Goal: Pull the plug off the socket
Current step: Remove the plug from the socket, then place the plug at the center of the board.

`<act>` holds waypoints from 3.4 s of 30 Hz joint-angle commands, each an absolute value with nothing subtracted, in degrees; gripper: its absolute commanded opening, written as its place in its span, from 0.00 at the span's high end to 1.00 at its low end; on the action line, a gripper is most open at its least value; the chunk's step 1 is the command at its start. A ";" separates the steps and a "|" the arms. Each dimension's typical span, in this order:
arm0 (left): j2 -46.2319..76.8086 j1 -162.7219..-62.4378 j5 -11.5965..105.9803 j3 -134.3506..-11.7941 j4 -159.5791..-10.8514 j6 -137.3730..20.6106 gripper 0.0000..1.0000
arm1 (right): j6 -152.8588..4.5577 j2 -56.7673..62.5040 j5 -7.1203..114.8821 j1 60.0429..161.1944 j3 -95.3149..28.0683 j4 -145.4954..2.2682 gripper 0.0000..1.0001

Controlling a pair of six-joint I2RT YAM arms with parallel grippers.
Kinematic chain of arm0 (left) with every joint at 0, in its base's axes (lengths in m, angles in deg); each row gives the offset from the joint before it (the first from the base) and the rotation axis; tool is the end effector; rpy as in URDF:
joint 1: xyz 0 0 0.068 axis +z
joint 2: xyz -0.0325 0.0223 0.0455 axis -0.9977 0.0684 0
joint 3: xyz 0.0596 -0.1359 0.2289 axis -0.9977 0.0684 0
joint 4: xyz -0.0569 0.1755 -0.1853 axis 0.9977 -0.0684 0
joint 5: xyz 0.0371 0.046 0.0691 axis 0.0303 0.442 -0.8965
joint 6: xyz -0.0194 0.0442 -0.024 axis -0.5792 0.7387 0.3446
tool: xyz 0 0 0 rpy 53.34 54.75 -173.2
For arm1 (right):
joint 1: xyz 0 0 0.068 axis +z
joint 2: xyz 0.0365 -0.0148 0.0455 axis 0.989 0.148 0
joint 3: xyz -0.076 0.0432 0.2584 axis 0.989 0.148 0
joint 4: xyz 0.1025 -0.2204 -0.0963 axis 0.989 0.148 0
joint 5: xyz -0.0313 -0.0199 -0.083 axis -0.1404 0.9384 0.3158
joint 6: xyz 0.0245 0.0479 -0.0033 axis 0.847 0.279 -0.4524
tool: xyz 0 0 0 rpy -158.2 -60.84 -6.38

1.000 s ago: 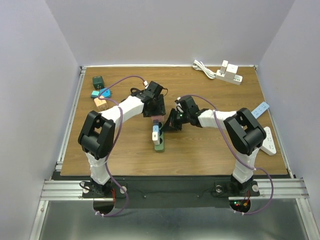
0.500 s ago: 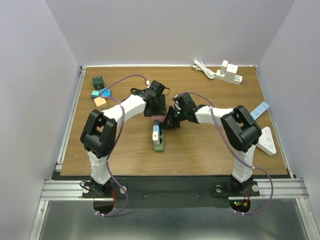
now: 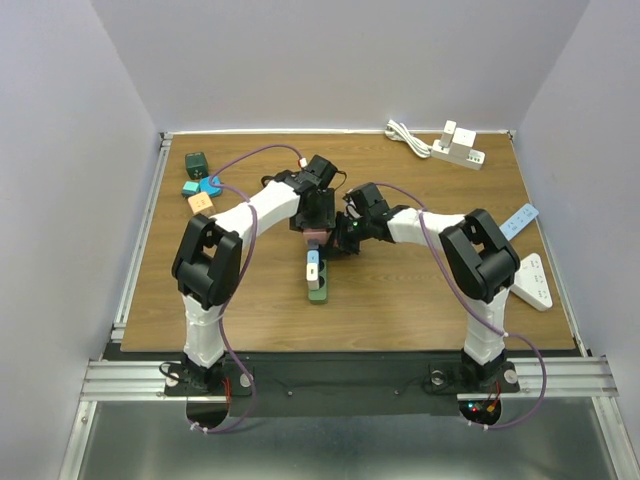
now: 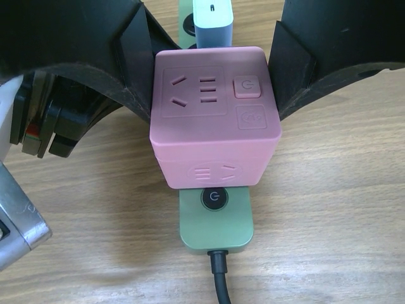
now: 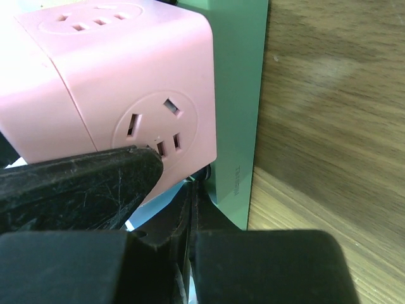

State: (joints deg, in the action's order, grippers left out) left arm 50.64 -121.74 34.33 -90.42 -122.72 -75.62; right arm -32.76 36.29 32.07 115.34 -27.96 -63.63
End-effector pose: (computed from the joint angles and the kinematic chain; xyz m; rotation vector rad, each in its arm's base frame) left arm 0.3462 -0.2448 0.2360 0.1234 2.5858 -0.3259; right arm 0.3301 0.2425 0.1407 0.1047 2.7649 1.1501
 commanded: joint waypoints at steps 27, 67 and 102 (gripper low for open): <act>35.51 -118.34 38.67 -90.12 -114.31 -80.46 1.00 | -39.57 52.57 46.14 117.70 -25.31 -51.29 0.99; 43.76 -86.88 37.61 -102.94 -119.67 -65.35 1.00 | -42.47 53.80 46.84 117.70 -26.02 -49.45 1.00; 69.96 -81.07 42.81 -117.89 -111.14 -72.20 0.15 | -44.67 54.06 43.94 117.62 -27.51 -47.69 0.99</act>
State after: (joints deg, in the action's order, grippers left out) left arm 71.41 -81.72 45.28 -115.05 -111.37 -72.30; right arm -36.89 43.04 23.96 115.53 -33.01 -64.64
